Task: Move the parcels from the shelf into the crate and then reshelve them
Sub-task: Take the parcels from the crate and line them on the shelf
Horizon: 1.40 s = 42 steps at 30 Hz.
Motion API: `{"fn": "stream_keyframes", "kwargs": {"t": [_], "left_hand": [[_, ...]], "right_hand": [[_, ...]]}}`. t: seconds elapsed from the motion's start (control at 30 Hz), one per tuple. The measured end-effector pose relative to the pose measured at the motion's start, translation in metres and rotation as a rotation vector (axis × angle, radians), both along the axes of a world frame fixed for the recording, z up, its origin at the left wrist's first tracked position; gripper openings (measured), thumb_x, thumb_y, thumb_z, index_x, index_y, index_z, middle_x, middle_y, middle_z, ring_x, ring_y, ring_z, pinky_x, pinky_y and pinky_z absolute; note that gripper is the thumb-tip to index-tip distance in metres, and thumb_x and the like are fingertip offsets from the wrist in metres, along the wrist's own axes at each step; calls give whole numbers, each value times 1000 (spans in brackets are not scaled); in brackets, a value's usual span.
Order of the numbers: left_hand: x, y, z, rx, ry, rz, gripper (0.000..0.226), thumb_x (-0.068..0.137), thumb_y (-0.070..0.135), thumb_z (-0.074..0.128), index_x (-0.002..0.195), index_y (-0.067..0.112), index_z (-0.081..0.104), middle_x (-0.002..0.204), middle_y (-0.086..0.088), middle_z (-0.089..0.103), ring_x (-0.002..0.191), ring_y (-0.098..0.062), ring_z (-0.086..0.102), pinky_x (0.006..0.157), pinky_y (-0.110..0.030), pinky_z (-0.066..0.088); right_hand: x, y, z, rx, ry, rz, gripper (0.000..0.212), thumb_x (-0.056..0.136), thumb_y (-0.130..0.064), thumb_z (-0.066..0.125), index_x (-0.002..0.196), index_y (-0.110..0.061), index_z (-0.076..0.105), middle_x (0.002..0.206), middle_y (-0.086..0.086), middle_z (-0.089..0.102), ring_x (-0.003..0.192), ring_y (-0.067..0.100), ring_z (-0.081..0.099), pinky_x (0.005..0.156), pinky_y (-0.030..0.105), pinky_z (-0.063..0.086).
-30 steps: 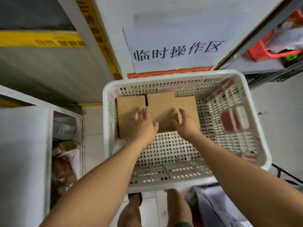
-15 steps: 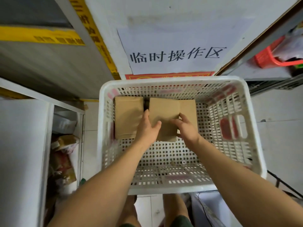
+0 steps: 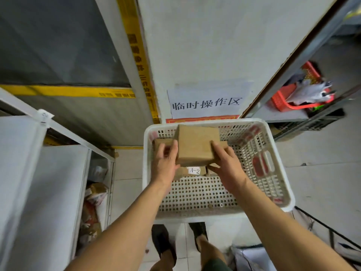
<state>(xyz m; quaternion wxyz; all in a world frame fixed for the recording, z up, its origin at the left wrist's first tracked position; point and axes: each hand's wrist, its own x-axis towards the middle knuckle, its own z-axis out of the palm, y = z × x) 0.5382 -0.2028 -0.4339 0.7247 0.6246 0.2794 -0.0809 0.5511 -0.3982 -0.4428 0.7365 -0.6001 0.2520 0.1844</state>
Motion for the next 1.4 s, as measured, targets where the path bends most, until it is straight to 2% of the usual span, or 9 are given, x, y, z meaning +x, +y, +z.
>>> {"fn": "stream_keyframes", "kwargs": {"t": [0.23, 0.4, 0.57, 0.73, 0.83, 0.97, 1.07, 1.23, 1.4], "left_hand": [[-30, 86, 87, -269, -148, -92, 48, 91, 29, 69, 138, 19, 64, 131, -7, 73, 122, -24, 67, 95, -44, 56], [-58, 131, 148, -156, -218, -3, 88, 70, 76, 80, 133, 15, 65, 126, -7, 75, 124, -30, 67, 95, -52, 54], [-99, 183, 189, -30, -371, 152, 79, 65, 40, 89, 128, 6, 55, 119, -13, 77, 113, -35, 73, 98, -54, 57], [-158, 222, 222, 106, -500, 271, 55, 88, 14, 81, 133, 24, 50, 132, -1, 69, 119, -24, 71, 86, -45, 62], [-201, 242, 243, 230, -545, 389, 70, 92, 11, 78, 146, 44, 49, 142, 9, 57, 125, -14, 65, 82, -34, 62], [-280, 271, 268, 581, -530, 493, 75, 95, 24, 75, 156, 50, 40, 154, 17, 50, 146, -8, 45, 116, -48, 45], [-346, 282, 278, 722, -488, 587, 79, 102, 15, 69, 163, 44, 28, 150, 14, 59, 143, -13, 51, 112, -49, 50], [-471, 285, 296, 902, -410, 880, 81, 103, 5, 64, 165, 38, 24, 156, 15, 53, 140, -10, 55, 103, -27, 55], [-604, 283, 300, 1019, -294, 1143, 84, 104, 11, 63, 162, 54, 19, 155, 18, 53, 138, -14, 57, 105, -48, 56]], "right_hand": [[-40, 31, 85, 117, -269, 258, 42, 101, -2, 61, 142, -8, 62, 133, 20, 71, 121, 36, 68, 100, 42, 59], [-65, 75, 142, -54, -542, 483, 61, 97, 14, 61, 152, -10, 53, 152, 14, 58, 130, 32, 64, 96, 39, 61], [-69, 124, 196, -4, -622, 678, 59, 105, 6, 48, 159, -17, 45, 156, 5, 57, 143, 26, 55, 117, 52, 45], [-69, 195, 248, 109, -535, 760, 55, 99, -36, 66, 152, -35, 53, 135, -10, 71, 123, 16, 69, 104, 41, 57], [-86, 242, 265, 114, -674, 930, 50, 100, -25, 65, 149, -29, 55, 129, -12, 74, 118, 8, 71, 92, 25, 60], [-120, 302, 276, 194, -793, 1001, 59, 99, -10, 69, 153, -26, 53, 134, -15, 72, 124, 2, 67, 101, 19, 55], [-156, 348, 285, 239, -885, 1104, 64, 97, -4, 72, 149, -36, 54, 131, -26, 70, 124, -5, 64, 101, 15, 52], [-254, 429, 297, 305, -1055, 1352, 69, 99, -7, 72, 158, -31, 47, 143, -19, 65, 134, -1, 58, 114, 26, 48], [-384, 485, 315, 385, -1204, 1510, 66, 97, -13, 76, 155, -31, 51, 137, -22, 67, 128, -8, 60, 108, 20, 49]]}}
